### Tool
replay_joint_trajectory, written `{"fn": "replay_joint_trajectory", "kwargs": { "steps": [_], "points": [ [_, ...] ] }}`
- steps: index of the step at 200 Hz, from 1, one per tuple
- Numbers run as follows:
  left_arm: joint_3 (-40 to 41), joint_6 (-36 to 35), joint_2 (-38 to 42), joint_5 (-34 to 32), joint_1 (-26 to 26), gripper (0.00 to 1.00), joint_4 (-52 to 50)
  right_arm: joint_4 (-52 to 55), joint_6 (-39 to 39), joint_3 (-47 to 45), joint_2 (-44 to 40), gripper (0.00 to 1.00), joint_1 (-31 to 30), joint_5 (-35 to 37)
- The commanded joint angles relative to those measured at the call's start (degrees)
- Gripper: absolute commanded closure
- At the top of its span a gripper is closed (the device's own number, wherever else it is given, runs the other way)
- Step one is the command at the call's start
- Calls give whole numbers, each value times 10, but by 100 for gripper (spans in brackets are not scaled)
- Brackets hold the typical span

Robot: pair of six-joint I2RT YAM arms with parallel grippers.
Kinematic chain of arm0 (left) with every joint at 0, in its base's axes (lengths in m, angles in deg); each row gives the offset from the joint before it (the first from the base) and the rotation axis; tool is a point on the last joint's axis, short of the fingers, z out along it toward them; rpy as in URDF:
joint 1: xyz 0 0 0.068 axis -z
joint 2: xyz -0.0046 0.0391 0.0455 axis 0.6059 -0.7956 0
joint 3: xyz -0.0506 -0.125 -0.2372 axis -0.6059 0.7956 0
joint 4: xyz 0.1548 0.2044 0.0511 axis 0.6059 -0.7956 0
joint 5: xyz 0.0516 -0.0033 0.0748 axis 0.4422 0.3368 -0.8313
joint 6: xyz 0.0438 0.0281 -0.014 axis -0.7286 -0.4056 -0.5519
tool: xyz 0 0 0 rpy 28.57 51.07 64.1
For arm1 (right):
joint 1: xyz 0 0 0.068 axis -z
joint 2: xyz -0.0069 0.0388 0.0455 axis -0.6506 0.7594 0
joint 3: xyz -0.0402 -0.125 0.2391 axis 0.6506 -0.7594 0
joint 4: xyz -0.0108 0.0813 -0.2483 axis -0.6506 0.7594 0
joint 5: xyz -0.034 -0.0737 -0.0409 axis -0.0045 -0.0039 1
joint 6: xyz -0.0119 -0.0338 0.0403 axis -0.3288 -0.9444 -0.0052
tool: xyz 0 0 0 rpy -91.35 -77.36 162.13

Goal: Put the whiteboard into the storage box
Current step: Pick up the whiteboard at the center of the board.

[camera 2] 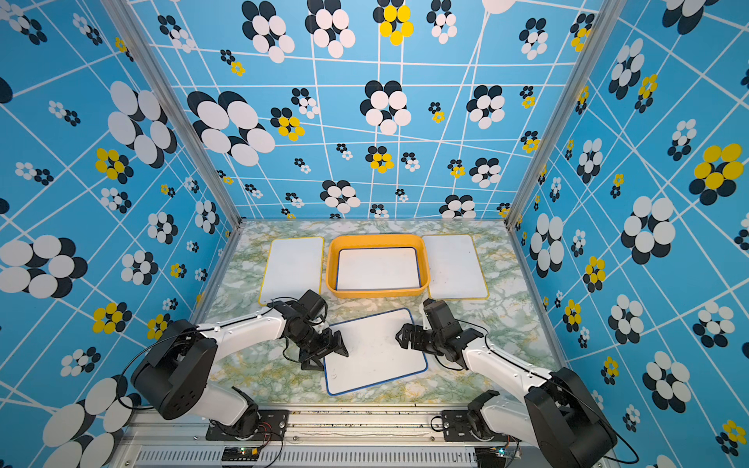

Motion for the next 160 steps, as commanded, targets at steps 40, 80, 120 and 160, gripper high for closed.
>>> {"fn": "replay_joint_trajectory", "kwargs": {
  "steps": [40,80,120,160],
  "points": [
    [-17,-78,-89,-139,-6,10,57,155,45,-49,2,3,-13,-54],
    [-64,-158,-63,-184,-7,10,-34,186,56,-55,-47,3,-14,-51],
    [-60,-185,-27,-217,-8,9,-78,224,61,-59,-100,2,-14,-37],
    [-40,-162,-11,-197,3,1,-69,246,11,-30,-82,1,-14,9]
  ]
}}
